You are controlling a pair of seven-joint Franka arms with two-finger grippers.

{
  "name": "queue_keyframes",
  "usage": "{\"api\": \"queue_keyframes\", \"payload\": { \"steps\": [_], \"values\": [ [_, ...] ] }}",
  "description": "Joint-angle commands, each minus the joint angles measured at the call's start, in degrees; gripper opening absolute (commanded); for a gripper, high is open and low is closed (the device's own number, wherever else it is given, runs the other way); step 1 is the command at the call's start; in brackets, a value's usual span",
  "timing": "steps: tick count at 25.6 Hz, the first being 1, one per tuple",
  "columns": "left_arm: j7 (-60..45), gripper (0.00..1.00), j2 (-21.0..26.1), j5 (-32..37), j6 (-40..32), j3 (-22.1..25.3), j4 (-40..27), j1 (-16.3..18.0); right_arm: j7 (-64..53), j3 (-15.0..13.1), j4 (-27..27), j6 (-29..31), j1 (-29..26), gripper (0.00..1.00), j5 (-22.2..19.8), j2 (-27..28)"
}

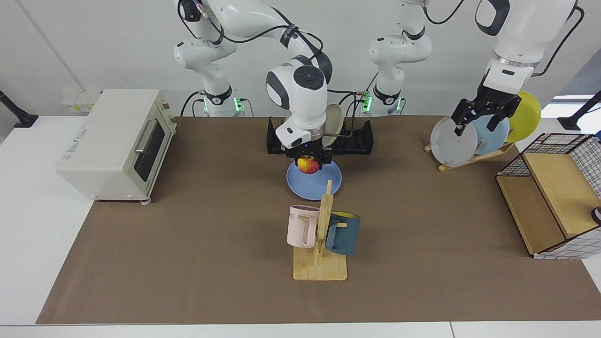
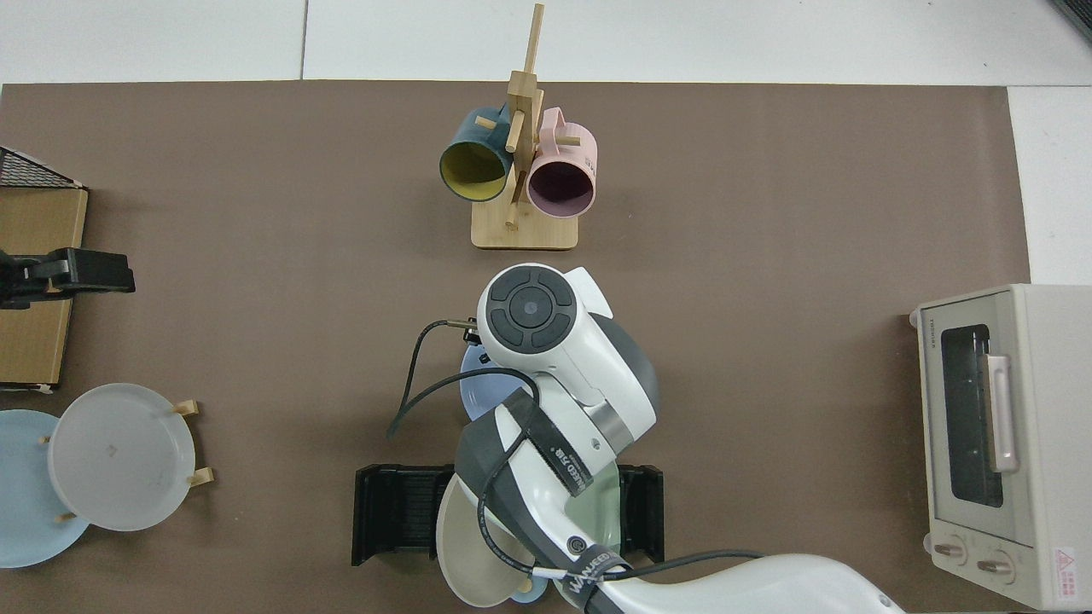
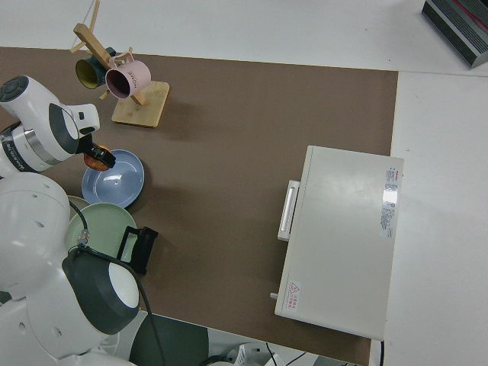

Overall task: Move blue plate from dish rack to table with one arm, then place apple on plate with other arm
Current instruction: 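Lower the red apple onto the blue plate and open the right gripper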

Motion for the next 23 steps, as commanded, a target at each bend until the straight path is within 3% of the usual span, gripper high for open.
{"api": "queue_keyframes", "payload": {
  "steps": [1,10,11,13,14,23],
  "values": [
    [0.22,1.0,-0.03,0.96,-1.54,-0.55,0.74,0.69,2.22,-0.26,-0.97,3.26,0.54,0.0,-0.09,1.86],
    [0.22,1.0,-0.38,0.96,-2.33,-0.55,0.65,1.04,2.75,-0.17,-4.23,6.6,0.55,0.03,0.96,2.12],
    [0.22,1.0,-0.38,0.96,-2.5,-0.55,0.65,1.13,3.01,-0.17,-4.23,6.6,0.29,0.24,1.14,2.12],
    [0.22,1.0,-0.38,0.96,-2.51,-0.55,0.56,1.13,3.71,-0.17,-4.23,6.51,0.28,0.89,2.19,2.12],
    [0.22,1.0,-0.38,0.96,-2.51,-0.55,0.56,1.22,3.8,-0.17,-4.14,6.17,0.46,1.0,2.11,2.04],
    [0.57,1.0,-0.38,0.96,-2.42,-0.11,0.56,1.3,1.0,-0.88,-3.17,1.16,-1.91,1.0,1.76,-3.58]
  ]
}}
